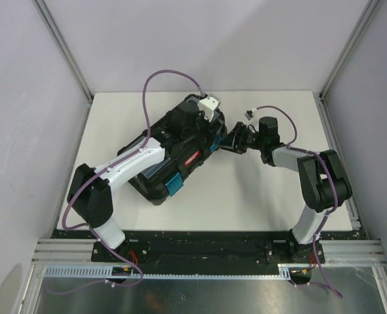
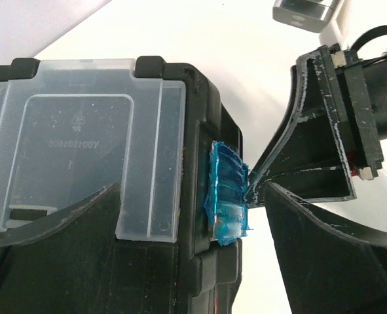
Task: Pack the tool kit
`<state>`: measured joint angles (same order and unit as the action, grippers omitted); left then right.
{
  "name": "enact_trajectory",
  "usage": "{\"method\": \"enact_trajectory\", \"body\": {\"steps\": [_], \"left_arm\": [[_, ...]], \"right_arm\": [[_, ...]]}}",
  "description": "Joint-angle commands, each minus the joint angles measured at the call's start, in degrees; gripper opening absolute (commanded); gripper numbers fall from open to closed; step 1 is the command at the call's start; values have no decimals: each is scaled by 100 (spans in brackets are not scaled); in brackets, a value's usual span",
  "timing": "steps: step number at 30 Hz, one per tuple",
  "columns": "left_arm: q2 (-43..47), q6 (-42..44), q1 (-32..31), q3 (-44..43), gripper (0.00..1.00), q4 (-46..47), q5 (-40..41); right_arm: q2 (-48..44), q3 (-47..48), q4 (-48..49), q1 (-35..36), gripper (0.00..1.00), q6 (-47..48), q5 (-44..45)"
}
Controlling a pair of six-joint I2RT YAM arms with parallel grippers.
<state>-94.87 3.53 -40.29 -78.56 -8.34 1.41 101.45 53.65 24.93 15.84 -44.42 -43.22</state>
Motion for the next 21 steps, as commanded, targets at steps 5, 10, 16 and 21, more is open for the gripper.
{"method": "enact_trajectory", "body": {"steps": [5,10,16,21], "left_arm": [[-146,-113,-119,28,94,-269,1493],[-343,42,-148,-194,98,-469,2187],[-596,245,-236,-273,98,-705,2243],[-720,294,-247,-285,98,-820,2108]], "right_arm": [[-231,207,-243,182,62,195,523],[-202,191,-415,212,71,194,746],[-288,-14,-248,225,74,-50,1154],[-740,-141,-655,318,70,124,2084]]}}
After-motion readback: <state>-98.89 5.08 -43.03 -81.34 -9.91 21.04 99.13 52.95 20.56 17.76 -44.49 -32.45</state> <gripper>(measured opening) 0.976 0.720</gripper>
